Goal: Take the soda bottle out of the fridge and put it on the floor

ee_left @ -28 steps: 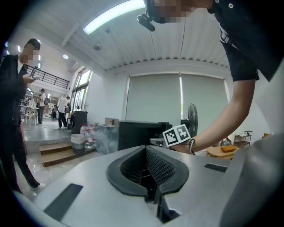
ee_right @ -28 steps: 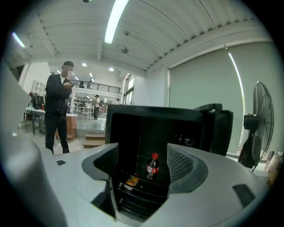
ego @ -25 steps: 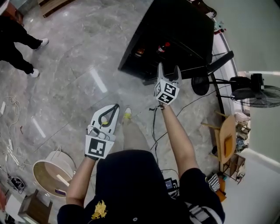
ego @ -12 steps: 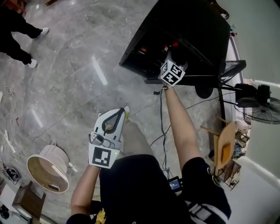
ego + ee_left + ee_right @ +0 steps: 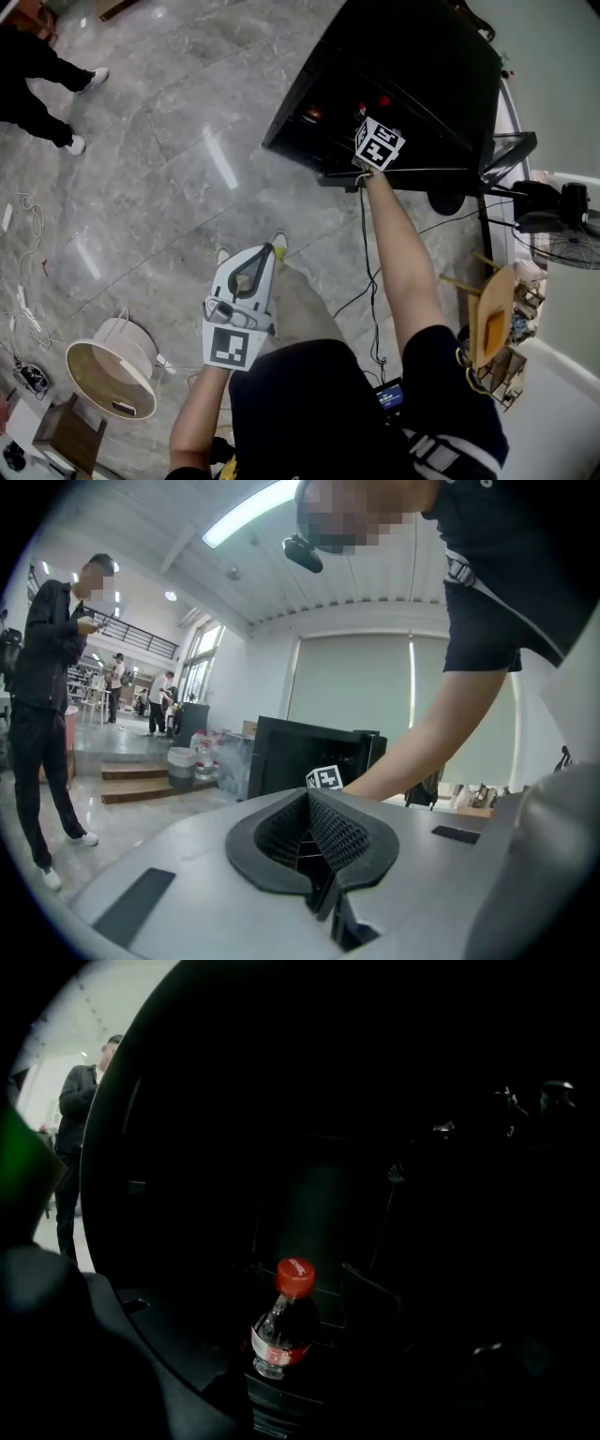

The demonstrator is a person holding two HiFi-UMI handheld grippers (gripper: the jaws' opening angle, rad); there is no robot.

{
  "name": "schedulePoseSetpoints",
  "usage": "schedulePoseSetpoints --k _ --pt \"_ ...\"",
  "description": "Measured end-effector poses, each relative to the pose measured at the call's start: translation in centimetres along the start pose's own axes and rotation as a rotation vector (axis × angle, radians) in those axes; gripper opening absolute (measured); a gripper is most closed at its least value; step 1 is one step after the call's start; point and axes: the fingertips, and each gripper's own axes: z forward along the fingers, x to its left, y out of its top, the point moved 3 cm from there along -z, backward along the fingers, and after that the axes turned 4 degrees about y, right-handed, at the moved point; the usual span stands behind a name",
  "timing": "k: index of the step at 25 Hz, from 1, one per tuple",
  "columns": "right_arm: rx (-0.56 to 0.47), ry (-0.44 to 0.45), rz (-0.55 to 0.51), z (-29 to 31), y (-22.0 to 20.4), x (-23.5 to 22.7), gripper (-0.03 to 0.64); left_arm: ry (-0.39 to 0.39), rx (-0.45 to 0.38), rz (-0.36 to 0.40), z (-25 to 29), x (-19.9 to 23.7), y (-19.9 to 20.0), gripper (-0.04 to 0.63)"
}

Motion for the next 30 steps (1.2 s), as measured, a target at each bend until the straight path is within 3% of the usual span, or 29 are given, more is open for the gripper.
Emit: schedulePoseSetpoints --k 5,7,18,23,26,29,30 --pt "0.026 0.029 -0.046 1.0 0.2 0.3 0.203 0.005 0.009 0.015 -0.4 0.0 -0.5 0.018" --pt "0.031 0.027 -0.046 1.0 0.1 0.3 0.172 0.006 0.013 0.019 -0.4 0.0 -0.6 0.018" --pt "0.083 0.097 -0.034 1.4 0.2 0.7 0.138 -0.006 0.017 0.02 -1.1 -0.8 -0.8 0.018" --pt "0.054 0.055 -0.051 -0.5 0.0 0.8 0.135 -0.008 0.022 0.018 -1.8 -0.4 -0.8 0.018" --pt "0.042 0.065 -0.071 -1.9 0.3 1.1 0.135 0.019 -0.014 -0.056 -2.1 0.4 -0.5 0.018" --pt "0.025 0.089 -0.099 -3.6 1.2 1.6 0.135 -0.019 -0.005 0.033 -2.8 1.0 -0.2 0.018" --pt "0.019 0.096 -0.111 -4.2 1.6 1.7 0.135 -0.023 -0.01 0.032 -3.0 1.1 0.0 0.018"
